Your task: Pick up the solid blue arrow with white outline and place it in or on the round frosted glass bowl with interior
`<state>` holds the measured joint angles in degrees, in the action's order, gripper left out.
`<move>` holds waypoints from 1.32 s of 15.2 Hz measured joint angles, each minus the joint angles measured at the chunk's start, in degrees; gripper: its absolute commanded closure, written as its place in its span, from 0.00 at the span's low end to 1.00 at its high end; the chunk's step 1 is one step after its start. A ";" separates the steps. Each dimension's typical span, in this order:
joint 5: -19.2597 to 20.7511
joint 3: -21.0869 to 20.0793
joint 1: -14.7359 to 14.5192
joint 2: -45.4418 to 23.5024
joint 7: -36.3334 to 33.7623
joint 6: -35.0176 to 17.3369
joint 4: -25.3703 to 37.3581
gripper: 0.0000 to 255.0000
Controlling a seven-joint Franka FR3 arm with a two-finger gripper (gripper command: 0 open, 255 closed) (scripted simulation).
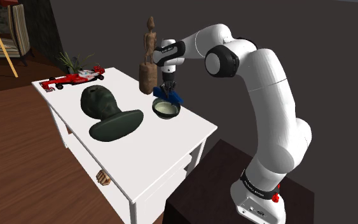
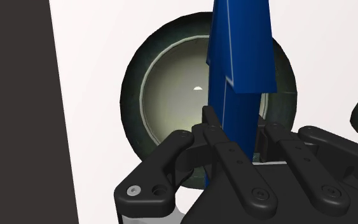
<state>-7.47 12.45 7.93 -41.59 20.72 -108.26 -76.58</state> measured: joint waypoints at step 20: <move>0.20 0.11 0.16 0.48 -0.25 3.98 3.67 0.00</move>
<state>-7.27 12.55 8.09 -41.11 20.47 -104.28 -72.91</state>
